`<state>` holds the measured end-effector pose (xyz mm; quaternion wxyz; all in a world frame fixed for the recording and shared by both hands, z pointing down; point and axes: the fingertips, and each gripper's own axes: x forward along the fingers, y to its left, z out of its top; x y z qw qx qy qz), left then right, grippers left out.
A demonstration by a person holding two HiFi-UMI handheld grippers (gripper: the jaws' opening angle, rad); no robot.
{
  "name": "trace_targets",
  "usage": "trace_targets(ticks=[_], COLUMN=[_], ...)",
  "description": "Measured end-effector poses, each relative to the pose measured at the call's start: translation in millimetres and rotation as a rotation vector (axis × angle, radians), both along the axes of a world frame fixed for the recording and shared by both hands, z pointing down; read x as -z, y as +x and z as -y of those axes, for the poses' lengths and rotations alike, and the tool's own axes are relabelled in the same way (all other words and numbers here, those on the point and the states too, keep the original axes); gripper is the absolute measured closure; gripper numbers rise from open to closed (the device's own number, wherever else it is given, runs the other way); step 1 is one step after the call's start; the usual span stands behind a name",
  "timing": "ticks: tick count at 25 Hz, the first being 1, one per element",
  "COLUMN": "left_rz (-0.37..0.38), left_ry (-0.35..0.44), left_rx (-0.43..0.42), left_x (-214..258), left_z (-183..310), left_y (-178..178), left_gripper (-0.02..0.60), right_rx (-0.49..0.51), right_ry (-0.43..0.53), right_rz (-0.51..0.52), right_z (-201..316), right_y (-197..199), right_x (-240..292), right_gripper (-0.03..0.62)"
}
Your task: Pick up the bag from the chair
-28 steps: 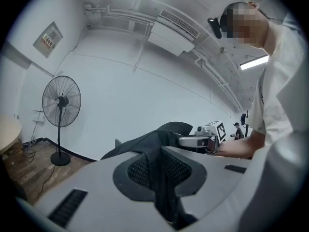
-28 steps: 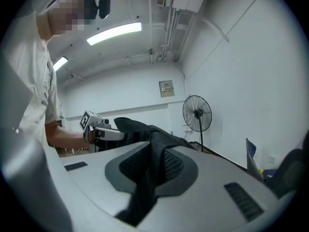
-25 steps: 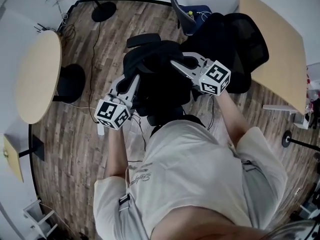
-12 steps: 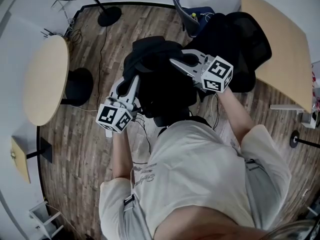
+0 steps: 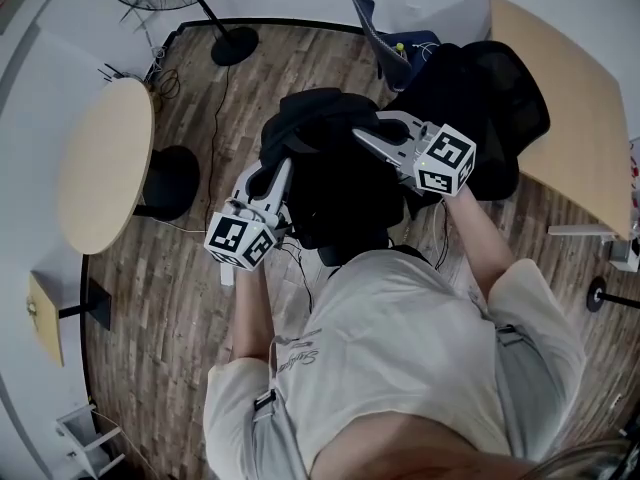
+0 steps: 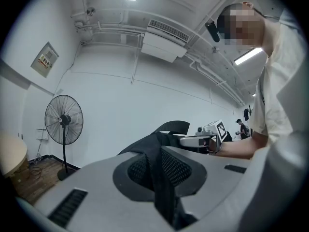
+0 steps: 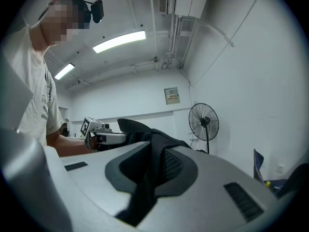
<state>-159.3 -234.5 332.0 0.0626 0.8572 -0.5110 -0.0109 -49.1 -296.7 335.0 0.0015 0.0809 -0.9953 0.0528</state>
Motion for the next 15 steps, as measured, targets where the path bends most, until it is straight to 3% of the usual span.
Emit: trace_targets(ticks=[15], left_rz=[0.015], left_ry=[-0.015], left_rx=[0.0], left_x=[-6.3], left_z=[18.0], left_y=[-0.8], left_gripper=[0.535], right_rx=[0.007], right_ry=[-0.006], right_rz=[0.001], right_z=[18.6], right_y=[-1.4], right_x=[-7.8], right_gripper=[0.566])
